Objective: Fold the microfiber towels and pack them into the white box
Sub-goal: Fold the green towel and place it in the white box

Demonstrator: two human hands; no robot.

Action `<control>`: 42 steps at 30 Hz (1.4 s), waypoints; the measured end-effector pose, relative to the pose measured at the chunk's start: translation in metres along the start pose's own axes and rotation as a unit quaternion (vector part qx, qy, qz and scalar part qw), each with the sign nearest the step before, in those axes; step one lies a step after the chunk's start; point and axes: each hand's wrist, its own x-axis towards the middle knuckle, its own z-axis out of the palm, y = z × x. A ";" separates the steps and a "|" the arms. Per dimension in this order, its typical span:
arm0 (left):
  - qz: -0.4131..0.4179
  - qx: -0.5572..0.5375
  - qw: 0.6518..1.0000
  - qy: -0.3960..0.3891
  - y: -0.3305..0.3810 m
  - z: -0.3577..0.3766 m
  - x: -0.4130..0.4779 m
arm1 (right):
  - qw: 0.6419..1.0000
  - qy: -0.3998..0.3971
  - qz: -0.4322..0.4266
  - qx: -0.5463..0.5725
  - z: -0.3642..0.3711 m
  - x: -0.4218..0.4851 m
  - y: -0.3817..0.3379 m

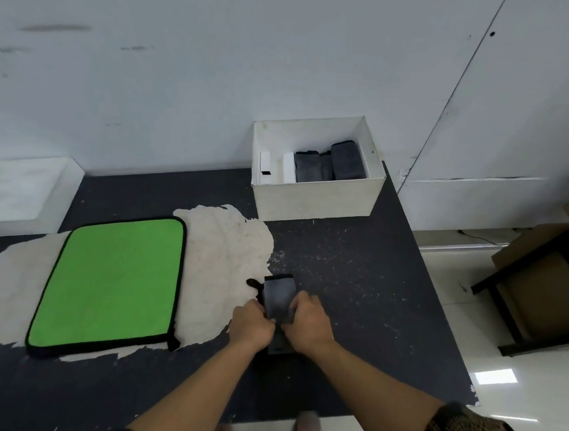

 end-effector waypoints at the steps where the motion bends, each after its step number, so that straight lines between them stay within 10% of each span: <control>1: 0.000 -0.011 1.000 -0.012 0.000 -0.001 0.001 | 0.998 -0.006 0.031 0.063 -0.001 0.002 0.000; 8: 0.040 -0.109 0.992 -0.057 0.001 -0.013 0.003 | 0.901 -0.064 0.161 0.397 -0.009 0.014 -0.010; 21: 0.282 -0.101 0.954 0.032 0.057 -0.102 -0.011 | 0.802 0.007 0.035 0.596 -0.081 0.020 -0.081; 34: 0.393 -0.157 0.904 0.065 0.087 -0.142 -0.036 | 0.760 0.130 -0.039 0.636 -0.143 -0.002 -0.129; 42: 0.337 -0.186 0.919 0.089 0.116 -0.138 -0.011 | 0.850 0.100 -0.072 0.513 -0.146 0.023 -0.113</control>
